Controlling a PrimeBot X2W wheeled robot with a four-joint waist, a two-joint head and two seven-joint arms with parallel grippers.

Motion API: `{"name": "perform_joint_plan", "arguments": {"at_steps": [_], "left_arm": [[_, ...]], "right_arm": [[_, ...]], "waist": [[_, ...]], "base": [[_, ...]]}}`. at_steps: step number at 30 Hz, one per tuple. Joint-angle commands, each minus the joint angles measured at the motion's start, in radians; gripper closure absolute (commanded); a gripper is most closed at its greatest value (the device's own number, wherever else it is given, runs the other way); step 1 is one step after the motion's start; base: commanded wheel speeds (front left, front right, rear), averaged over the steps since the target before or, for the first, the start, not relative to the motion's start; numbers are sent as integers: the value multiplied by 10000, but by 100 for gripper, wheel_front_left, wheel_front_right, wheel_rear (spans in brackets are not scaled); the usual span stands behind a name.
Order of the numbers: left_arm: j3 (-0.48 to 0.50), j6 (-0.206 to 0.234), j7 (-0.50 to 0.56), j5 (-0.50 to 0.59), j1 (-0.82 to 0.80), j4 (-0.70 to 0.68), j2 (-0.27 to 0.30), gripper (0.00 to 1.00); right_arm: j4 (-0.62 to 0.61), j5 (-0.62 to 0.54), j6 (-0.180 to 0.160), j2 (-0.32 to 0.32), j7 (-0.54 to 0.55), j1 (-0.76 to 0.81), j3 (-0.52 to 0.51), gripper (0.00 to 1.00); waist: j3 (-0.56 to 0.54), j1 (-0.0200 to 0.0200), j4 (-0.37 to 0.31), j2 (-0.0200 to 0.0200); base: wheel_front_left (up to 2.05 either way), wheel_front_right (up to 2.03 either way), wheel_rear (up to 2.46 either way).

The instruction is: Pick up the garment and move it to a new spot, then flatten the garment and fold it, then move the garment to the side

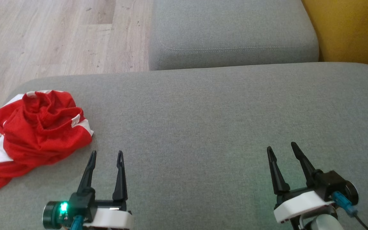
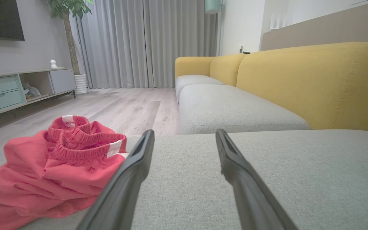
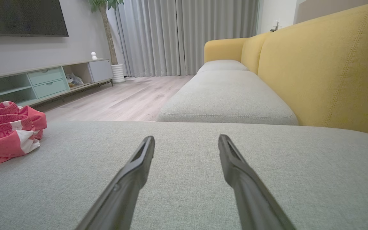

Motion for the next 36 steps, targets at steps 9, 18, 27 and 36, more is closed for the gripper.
{"name": "perform_joint_plan", "arguments": {"at_steps": [9,18,27,36], "left_arm": [[359,103,-107,-38,-480,170,72,0],[603,-15,-107,-233,-757,590,72,0],[845,-112,-107,-254,-947,802,72,0],[989,-75,-107,-191,-921,784,72,0]], "right_arm": [[-266,42,-7,-87,-111,-340,150,0],[-298,67,-7,-87,-111,-346,152,0],[-362,125,-7,-87,-111,-412,197,0],[-336,82,-7,-87,-111,-500,199,0]], "waist": [[58,0,118,-1],[203,0,1108,-1],[377,0,2630,-1],[456,0,3688,-1]], "base": [[0,0,0],[0,0,0],[0,0,0],[0,0,0]]}}
